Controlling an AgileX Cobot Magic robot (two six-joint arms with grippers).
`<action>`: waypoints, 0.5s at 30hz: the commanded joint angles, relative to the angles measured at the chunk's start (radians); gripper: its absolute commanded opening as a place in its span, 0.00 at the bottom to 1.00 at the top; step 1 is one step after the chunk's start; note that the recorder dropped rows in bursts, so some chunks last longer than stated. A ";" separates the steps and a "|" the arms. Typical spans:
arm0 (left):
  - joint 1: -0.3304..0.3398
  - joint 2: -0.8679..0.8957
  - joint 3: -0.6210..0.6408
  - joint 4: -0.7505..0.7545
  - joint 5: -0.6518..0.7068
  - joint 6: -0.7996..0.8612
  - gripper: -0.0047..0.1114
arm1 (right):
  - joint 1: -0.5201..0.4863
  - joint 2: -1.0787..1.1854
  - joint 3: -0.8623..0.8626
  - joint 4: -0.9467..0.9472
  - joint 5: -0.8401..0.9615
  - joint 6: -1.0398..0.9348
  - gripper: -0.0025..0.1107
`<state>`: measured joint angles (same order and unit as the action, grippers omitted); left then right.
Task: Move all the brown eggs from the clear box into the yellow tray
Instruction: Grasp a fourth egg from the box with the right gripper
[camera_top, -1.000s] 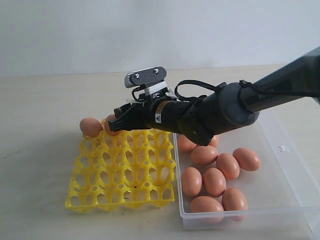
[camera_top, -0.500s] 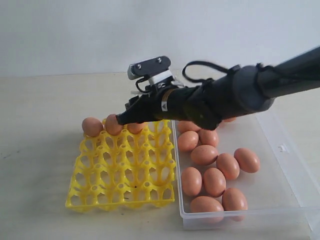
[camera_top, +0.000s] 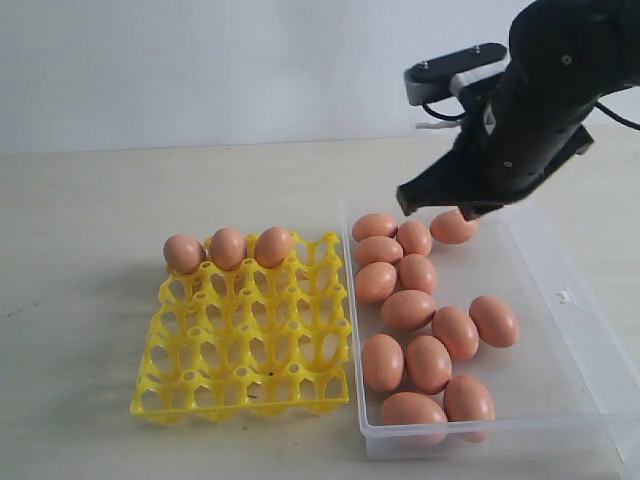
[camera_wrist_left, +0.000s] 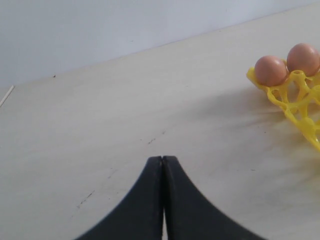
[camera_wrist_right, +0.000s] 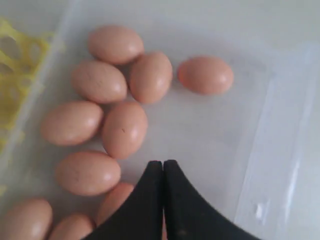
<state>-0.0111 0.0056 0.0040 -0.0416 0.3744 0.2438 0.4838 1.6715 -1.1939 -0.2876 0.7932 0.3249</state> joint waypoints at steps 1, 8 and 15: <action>-0.001 -0.006 -0.004 -0.008 -0.011 -0.007 0.04 | -0.027 0.006 0.000 0.064 0.103 0.000 0.23; -0.001 -0.006 -0.004 -0.008 -0.011 -0.007 0.04 | -0.040 0.070 0.000 0.089 0.113 0.024 0.60; -0.001 -0.006 -0.004 -0.008 -0.011 -0.007 0.04 | -0.045 0.185 0.000 0.064 0.106 0.046 0.52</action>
<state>-0.0111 0.0056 0.0040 -0.0416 0.3744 0.2438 0.4478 1.8219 -1.1939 -0.2022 0.9066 0.3483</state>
